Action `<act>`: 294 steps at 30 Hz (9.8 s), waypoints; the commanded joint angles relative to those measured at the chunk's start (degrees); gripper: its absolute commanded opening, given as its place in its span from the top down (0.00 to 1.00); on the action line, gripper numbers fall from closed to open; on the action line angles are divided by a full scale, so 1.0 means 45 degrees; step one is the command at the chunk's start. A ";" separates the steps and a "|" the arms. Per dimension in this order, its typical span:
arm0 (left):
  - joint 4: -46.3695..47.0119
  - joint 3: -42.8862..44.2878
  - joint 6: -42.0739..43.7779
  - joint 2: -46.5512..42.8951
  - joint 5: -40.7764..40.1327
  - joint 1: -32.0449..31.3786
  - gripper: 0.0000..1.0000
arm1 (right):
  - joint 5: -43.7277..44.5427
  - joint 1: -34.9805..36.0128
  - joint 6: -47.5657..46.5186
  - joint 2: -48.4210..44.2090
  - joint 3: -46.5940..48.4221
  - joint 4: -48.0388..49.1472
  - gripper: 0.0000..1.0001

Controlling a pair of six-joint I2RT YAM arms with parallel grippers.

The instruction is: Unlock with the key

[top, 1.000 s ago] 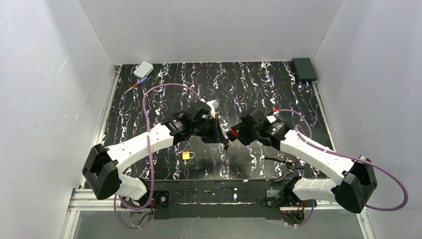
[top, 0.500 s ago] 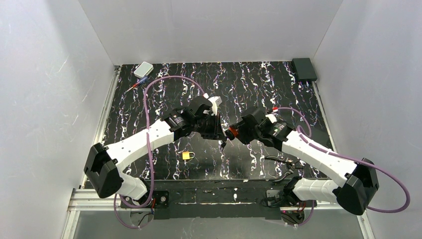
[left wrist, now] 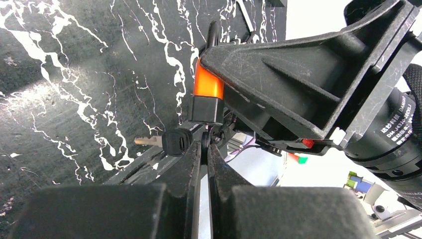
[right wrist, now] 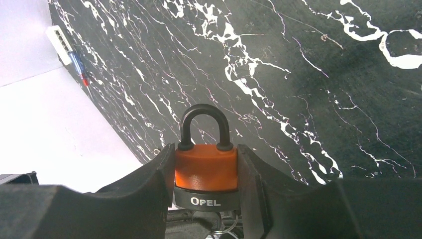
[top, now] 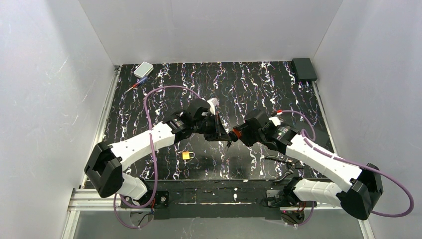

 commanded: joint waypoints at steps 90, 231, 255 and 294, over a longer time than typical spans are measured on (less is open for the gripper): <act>0.3213 -0.2001 0.3074 -0.2991 0.2968 0.1571 0.46 | -0.0215 0.0303 -0.3286 -0.0775 0.1509 0.1750 0.99; 0.7935 -0.3052 0.0221 -0.2065 0.3776 0.1025 0.79 | -0.0232 0.0303 -0.5966 -0.5727 -0.6382 1.4519 0.99; 0.8001 -0.2995 0.0656 -0.1743 0.3620 0.0996 1.00 | -0.0344 0.0303 -0.5936 -0.5394 -0.6226 1.3950 0.99; 0.3631 -0.2076 0.4194 -0.5778 0.3652 0.0443 0.34 | -0.3643 0.0302 -1.0724 -0.6990 -0.6375 1.7135 0.99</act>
